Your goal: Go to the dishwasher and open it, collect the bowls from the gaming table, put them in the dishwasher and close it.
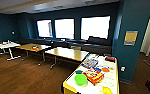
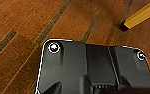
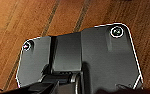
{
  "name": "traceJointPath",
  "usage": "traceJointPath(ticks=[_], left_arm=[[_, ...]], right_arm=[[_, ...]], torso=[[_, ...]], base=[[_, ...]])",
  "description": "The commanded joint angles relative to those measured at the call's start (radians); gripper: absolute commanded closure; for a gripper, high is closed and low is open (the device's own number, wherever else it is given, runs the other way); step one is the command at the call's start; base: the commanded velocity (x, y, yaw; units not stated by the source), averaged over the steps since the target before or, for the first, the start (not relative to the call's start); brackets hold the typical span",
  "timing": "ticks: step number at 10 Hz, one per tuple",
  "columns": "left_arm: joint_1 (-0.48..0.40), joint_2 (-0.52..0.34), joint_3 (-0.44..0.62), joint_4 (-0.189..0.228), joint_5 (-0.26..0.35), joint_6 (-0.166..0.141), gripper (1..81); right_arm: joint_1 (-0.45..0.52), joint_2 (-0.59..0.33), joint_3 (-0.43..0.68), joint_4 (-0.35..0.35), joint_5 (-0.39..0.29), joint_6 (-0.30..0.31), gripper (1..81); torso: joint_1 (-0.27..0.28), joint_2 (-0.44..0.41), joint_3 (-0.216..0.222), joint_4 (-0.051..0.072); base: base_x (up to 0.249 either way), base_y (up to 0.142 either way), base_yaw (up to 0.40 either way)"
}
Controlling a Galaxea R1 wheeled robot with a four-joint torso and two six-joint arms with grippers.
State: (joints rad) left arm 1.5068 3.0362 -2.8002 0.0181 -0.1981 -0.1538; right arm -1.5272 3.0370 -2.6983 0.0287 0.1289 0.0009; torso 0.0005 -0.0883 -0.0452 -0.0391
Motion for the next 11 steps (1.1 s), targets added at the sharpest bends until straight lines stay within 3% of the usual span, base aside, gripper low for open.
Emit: traceJointPath(ticks=[1, 11], left_arm=[[-0.061, -0.008, -0.004, -0.001, 0.042, 0.003, 1.0], [-0.061, -0.003, -0.002, 0.002, 0.042, 0.003, 1.0]], right_arm=[[0.06, 0.004, 0.005, -0.004, -0.045, 0.001, 1.0], [0.058, 0.002, 0.005, -0.003, -0.045, 0.001, 1.0]], torso=[[0.0, 0.0, 0.0, 0.0], [0.0, 0.0, 0.0, 0.0]], base=[[0.134, 0.106, 0.0], [0.135, 0.104, 0.0]])
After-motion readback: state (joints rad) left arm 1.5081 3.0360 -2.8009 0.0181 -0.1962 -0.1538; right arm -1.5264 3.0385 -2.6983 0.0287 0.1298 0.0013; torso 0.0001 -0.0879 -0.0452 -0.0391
